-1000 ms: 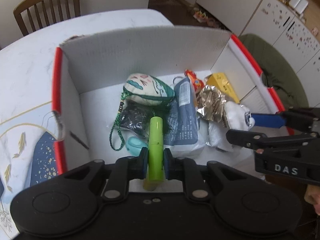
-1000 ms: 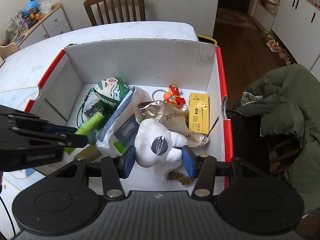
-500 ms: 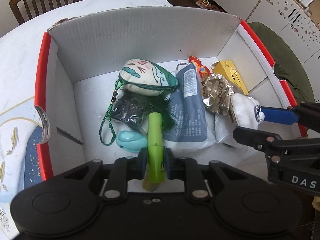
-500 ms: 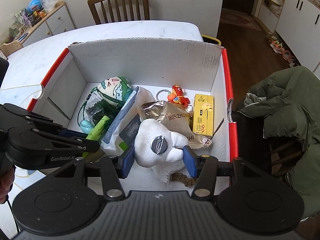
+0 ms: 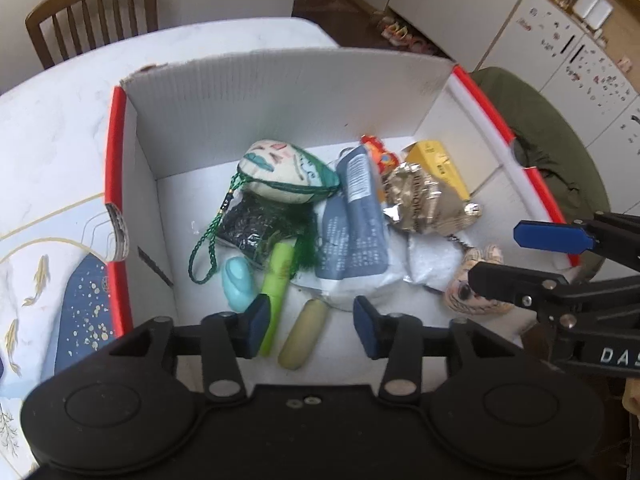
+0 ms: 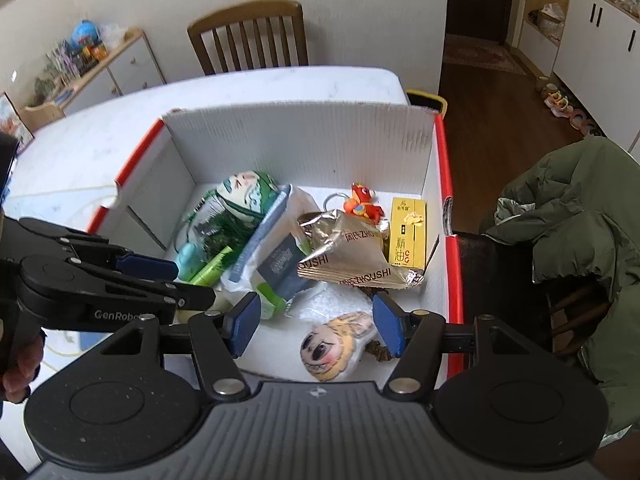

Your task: Organize objects

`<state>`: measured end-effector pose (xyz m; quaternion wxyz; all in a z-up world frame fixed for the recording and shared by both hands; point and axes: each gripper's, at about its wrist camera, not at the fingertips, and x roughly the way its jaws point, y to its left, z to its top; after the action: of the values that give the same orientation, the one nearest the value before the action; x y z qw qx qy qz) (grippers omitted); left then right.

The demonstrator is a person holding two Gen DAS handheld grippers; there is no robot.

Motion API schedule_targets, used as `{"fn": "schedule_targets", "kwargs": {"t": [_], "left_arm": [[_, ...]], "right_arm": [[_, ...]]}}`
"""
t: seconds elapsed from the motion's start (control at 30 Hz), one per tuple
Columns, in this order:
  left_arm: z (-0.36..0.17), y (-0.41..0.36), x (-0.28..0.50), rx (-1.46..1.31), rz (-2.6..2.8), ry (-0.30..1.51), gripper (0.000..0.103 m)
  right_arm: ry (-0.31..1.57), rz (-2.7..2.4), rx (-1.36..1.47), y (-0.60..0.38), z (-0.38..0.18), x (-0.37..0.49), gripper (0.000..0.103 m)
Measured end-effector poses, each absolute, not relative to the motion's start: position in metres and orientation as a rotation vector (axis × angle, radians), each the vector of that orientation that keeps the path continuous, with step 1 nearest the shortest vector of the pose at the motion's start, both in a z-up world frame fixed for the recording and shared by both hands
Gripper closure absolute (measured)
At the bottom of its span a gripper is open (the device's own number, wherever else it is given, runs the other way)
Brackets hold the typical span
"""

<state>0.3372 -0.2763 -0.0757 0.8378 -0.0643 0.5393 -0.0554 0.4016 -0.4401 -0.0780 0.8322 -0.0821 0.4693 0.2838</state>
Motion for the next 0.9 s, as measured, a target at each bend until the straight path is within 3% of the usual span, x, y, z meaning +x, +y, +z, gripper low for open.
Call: {"fn": "schedule_targets", "kwargs": {"t": [0.2,0.63,0.9], "left_arm": [[-0.051,-0.273,0.317,-0.12,-0.129,1.064,0.043],[-0.003,-0.245,0.27,-0.067,-0.158,0.888,0.033],[0.016,-0.221,0.241,-0.019,-0.169,0.824,0.026]], "right_arm": [[0.946,0.6,-0.138,-0.446,-0.06,0.385,0.04],[0.802,0.569,-0.04,-0.441,-0.028,0.334,0.039],[0.738,0.552,0.0,-0.427,-0.017,0.299,0.033]]}}
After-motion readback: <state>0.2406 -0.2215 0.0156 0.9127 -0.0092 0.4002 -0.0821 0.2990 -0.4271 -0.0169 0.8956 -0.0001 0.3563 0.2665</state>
